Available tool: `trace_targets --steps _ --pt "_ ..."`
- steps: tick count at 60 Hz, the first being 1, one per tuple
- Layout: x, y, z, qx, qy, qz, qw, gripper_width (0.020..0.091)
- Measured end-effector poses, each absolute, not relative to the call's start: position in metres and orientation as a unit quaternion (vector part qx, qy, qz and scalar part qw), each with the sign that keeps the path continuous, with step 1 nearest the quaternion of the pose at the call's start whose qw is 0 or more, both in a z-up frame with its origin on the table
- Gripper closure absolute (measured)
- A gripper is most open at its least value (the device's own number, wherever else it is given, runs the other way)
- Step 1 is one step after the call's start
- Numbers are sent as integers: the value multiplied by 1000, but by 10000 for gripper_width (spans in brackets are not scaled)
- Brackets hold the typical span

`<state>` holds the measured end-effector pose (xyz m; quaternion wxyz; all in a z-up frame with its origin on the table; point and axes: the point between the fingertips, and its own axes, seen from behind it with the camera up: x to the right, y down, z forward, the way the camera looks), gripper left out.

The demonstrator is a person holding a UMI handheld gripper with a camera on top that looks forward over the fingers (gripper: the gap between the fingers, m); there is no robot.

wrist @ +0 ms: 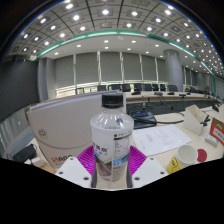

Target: Pour water

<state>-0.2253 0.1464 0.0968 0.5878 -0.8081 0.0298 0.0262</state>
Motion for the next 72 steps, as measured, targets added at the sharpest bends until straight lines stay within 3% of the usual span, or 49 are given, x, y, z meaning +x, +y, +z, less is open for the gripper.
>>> trace_targets --steps 16,31,53,64,72 --pt "-219 135 162 -725 259 352 532 707" --pt "-187 131 170 -568 448 557 408 709" --pt "-153 121 163 -436 533 648 326 709" --pt "-157 125 162 -454 523 647 319 709" --pt "-163 115 182 -513 478 619 353 707"
